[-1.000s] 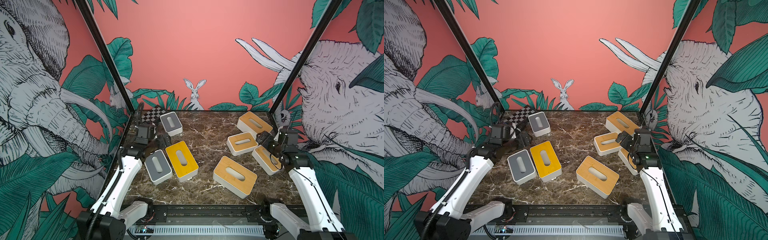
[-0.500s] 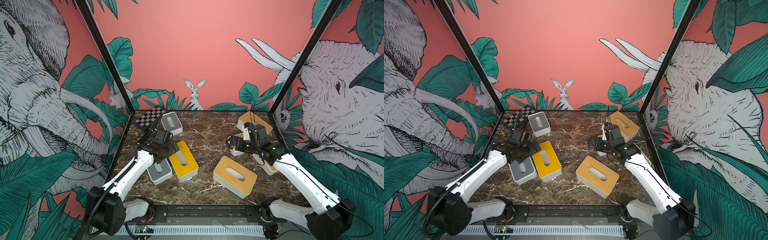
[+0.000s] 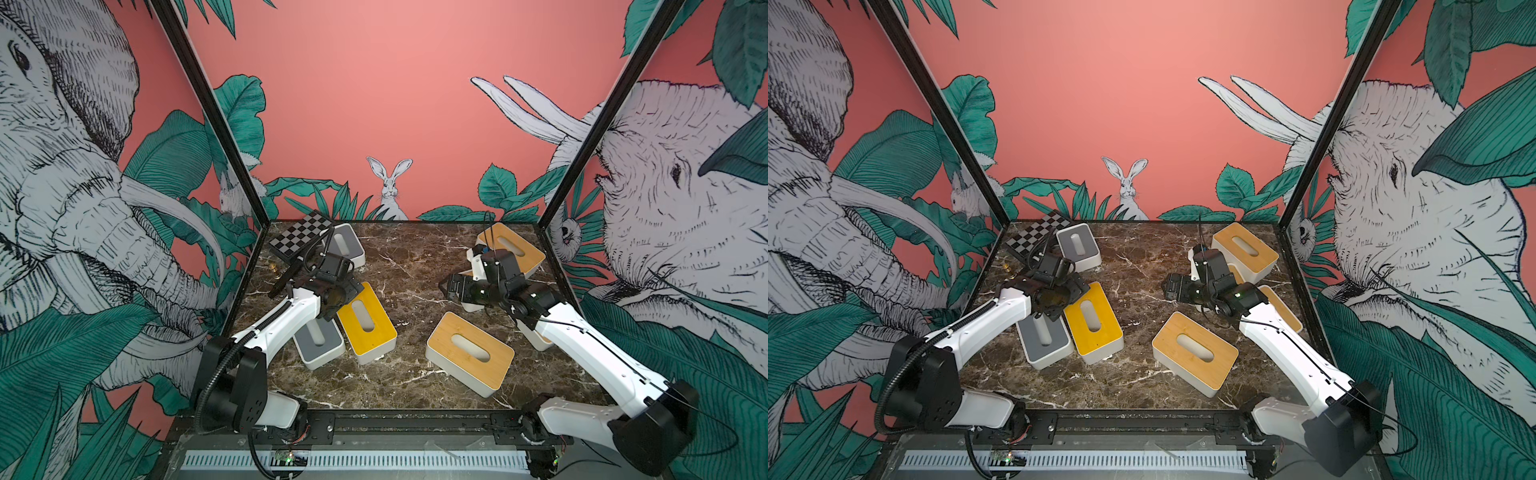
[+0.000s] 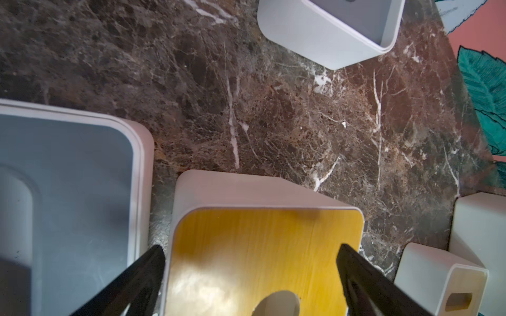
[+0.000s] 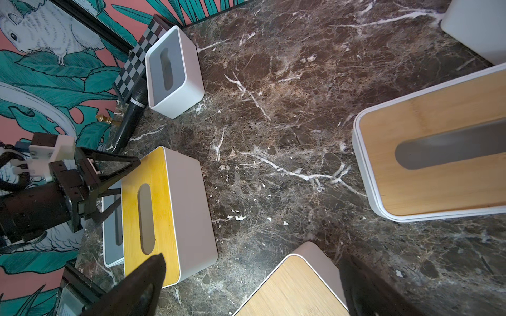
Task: Stack the tissue boxes
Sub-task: Adjust the tissue box at the center of the board.
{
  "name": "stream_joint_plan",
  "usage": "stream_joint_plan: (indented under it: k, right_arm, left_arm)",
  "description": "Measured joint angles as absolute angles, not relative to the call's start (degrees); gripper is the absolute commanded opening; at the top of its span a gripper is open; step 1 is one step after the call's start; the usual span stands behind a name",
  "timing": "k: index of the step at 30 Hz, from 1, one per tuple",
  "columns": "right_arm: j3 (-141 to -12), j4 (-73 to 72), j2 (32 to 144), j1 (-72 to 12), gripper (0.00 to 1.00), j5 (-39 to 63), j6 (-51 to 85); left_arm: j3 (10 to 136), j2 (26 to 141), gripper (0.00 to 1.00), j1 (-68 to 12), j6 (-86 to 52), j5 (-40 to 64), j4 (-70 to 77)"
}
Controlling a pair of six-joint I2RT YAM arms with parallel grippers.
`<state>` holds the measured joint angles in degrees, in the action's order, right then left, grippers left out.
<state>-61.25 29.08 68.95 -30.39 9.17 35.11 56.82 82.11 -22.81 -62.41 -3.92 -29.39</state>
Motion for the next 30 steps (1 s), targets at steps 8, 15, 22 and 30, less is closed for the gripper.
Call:
stream_joint_plan:
  k: [8,15,22,30]
  right_arm:
    - [-61.25,29.08,68.95,-30.39,0.99,8.93,34.22]
    - [-61.25,29.54,68.29,-30.39,0.99,7.94,34.02]
    - [-61.25,29.78,67.77,-30.39,0.99,7.09,33.95]
    - [-64.66,29.78,73.14,-30.37,0.99,11.64,30.35]
  left_arm:
    - [65.95,90.85,1.0,-25.17,-62.61,-2.48,-25.82]
    - [77.8,103.72,0.99,-29.69,-63.79,0.36,-21.06]
    - [84.64,110.52,0.99,-32.45,-65.63,5.23,-16.32]
    - [76.77,87.96,0.99,-32.34,-60.07,2.46,-20.14]
